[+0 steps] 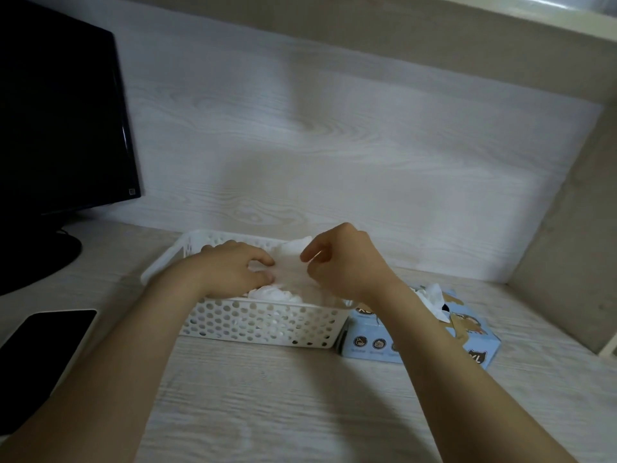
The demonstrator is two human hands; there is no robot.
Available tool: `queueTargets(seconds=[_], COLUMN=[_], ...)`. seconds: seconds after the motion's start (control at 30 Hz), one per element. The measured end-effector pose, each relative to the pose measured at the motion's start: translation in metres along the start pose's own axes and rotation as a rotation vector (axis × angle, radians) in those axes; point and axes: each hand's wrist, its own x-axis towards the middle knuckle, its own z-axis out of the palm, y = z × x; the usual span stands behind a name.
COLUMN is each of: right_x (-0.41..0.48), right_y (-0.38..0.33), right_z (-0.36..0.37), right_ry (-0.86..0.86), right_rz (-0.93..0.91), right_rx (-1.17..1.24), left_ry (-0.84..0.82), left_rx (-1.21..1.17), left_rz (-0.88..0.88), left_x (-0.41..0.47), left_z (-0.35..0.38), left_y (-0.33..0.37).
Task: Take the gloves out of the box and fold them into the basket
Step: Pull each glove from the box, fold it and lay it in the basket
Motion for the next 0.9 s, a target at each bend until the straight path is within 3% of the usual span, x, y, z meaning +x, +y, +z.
queueTargets(seconds=[0.17, 0.37, 0.67, 0.9], right_x=[-0.004, -0.027, -0.057, -0.073], right_y=[0.011, 0.028, 0.089, 0.124], right_z=[0.004, -0.002, -0.028, -0.028], right_ry=[0.094, 0.353, 0.447, 0.391], right_rz=[0.045, 0.048, -0.019, 0.008], right_rx=[-0.126, 0.124, -0.021, 0.159], left_ry=[0.047, 0.445, 0.616, 0.610], left_rx=[0.043, -0.149, 0.147, 0.360], left_rz=[0.038, 0.276, 0.602, 0.591], left_x=[-0.005, -0.012, -0.021, -0.018], left_z=[-0.003, 0.009, 0.066, 0.090], left_y=[0.005, 0.030, 0.090, 0.105])
